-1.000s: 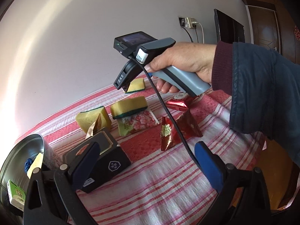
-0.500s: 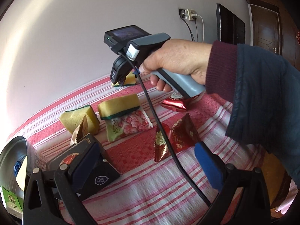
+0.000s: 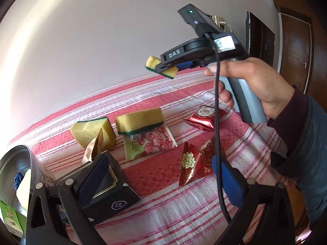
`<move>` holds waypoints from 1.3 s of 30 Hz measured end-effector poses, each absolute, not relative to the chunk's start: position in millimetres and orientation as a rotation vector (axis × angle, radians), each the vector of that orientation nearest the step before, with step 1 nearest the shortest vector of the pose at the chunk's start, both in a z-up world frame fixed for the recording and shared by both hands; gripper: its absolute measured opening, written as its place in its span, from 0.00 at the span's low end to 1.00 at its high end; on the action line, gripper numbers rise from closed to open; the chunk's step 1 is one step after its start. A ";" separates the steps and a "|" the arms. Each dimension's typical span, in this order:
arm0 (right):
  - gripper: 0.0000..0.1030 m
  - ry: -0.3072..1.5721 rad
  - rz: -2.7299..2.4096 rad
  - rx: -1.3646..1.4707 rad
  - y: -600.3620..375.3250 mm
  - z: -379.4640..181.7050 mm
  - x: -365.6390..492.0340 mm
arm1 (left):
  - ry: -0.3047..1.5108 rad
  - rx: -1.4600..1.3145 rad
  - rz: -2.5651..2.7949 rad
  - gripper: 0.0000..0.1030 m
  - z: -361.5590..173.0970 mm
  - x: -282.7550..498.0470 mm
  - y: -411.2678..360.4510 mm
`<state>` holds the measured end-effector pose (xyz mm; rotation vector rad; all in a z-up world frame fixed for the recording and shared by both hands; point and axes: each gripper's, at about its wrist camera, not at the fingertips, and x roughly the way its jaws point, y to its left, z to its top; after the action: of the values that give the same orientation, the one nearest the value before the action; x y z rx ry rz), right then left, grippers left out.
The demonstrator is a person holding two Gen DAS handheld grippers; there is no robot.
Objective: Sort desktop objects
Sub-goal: 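Lift the sponge with the right gripper while the left gripper moves to the red snack packet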
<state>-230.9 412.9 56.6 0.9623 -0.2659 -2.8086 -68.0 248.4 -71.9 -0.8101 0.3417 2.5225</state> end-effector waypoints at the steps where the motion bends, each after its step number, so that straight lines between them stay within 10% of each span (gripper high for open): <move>1: 0.47 -0.278 -2.824 0.932 414.9 57.6 -228.5 | 0.360 -0.808 2.517 0.99 -72.7 -66.7 252.4; 39: 0.47 -0.522 -2.943 0.660 502.8 59.4 -166.7 | 0.392 -0.954 2.461 0.92 -83.5 -87.1 295.3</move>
<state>-166.7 502.8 59.4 0.6605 -0.5225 -2.9429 -87.1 295.3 -83.5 -0.9541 0.3917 2.4611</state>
